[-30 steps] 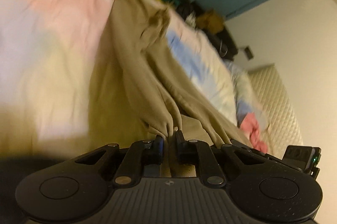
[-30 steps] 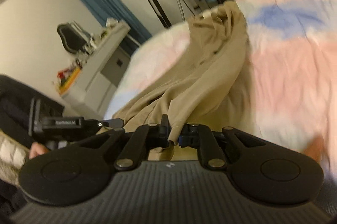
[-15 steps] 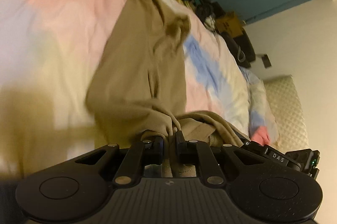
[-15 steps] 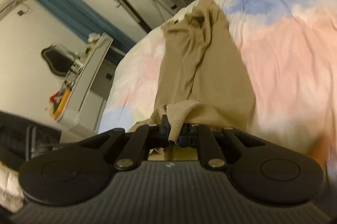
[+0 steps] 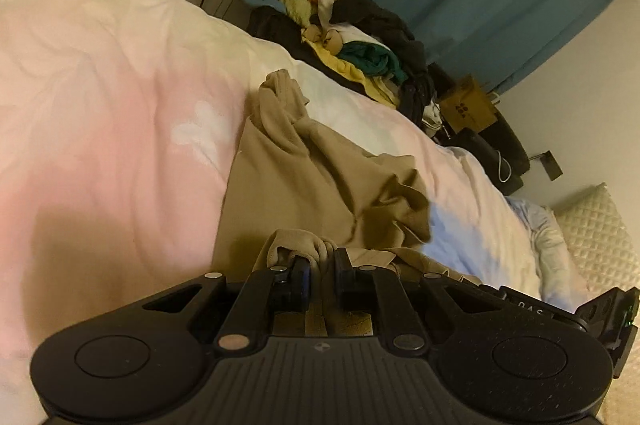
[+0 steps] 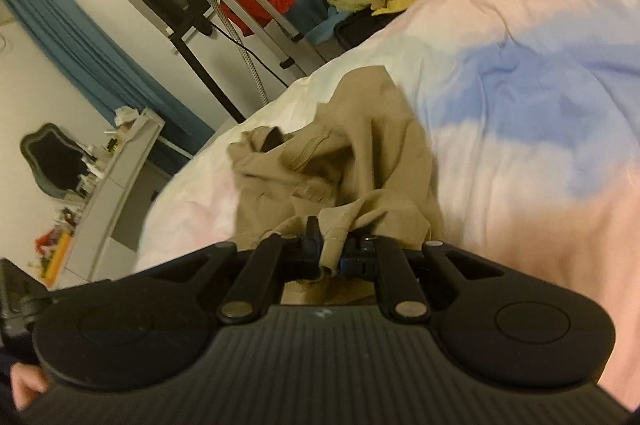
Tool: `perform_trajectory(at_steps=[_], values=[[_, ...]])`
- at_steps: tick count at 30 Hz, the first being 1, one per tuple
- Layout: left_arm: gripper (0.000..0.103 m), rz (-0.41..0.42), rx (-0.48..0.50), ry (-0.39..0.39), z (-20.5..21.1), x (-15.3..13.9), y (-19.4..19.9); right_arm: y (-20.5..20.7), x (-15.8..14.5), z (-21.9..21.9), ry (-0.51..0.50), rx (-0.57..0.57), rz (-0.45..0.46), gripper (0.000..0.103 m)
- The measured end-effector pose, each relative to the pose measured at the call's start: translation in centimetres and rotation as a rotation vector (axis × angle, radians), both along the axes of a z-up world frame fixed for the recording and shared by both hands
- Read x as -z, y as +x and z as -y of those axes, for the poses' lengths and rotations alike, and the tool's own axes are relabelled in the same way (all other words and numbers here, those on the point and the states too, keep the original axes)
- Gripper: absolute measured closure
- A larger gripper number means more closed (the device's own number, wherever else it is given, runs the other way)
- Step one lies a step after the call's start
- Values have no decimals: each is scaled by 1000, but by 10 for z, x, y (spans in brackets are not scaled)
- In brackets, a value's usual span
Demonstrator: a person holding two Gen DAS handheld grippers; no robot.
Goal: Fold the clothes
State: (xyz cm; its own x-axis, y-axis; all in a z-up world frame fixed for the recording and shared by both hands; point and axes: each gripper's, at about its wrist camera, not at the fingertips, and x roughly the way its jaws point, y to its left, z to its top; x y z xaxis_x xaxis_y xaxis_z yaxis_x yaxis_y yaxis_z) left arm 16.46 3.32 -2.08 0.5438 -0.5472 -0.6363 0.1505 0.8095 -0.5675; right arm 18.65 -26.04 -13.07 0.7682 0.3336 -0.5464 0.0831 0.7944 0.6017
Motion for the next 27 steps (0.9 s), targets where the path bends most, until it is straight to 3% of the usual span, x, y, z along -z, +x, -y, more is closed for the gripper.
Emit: perform_trajectory(at_steps=[4, 5, 6, 8, 9, 10, 12, 15, 17, 19, 21, 27], values=[[89, 5, 18, 9, 0, 16, 4, 9, 18, 1, -20, -29, -5, 90], [83, 8, 22, 1, -1, 17, 3, 9, 21, 1, -24, -37, -4, 89], [70, 11, 25, -7, -2, 17, 2, 2, 16, 0, -33, -41, 10, 86], [47, 42, 9, 13, -2, 10, -8, -11, 8, -2, -50, -49, 38, 74], [36, 62, -3, 29, -1, 6, -15, -17, 4, -3, -59, -53, 51, 54], [33, 81, -14, 44, -1, 2, -21, -24, 0, -3, -67, -57, 65, 34], [28, 133, -18, 83, 1, -8, -39, -37, -9, -5, -84, -65, 93, 28], [26, 201, 0, 152, 7, -17, -69, -60, -23, -12, -146, -53, 134, 29], [26, 236, 21, 203, 14, -19, -88, -74, -26, -18, -183, -60, 147, 38], [26, 269, 44, 256, 22, -18, -106, -84, -19, -26, -193, -71, 119, 67], [26, 290, 72, 310, 31, -12, -119, -92, -8, -33, -212, -81, 84, 81], [27, 272, 83, 406, 49, 21, -116, -85, 21, -50, -334, -87, 24, 82]])
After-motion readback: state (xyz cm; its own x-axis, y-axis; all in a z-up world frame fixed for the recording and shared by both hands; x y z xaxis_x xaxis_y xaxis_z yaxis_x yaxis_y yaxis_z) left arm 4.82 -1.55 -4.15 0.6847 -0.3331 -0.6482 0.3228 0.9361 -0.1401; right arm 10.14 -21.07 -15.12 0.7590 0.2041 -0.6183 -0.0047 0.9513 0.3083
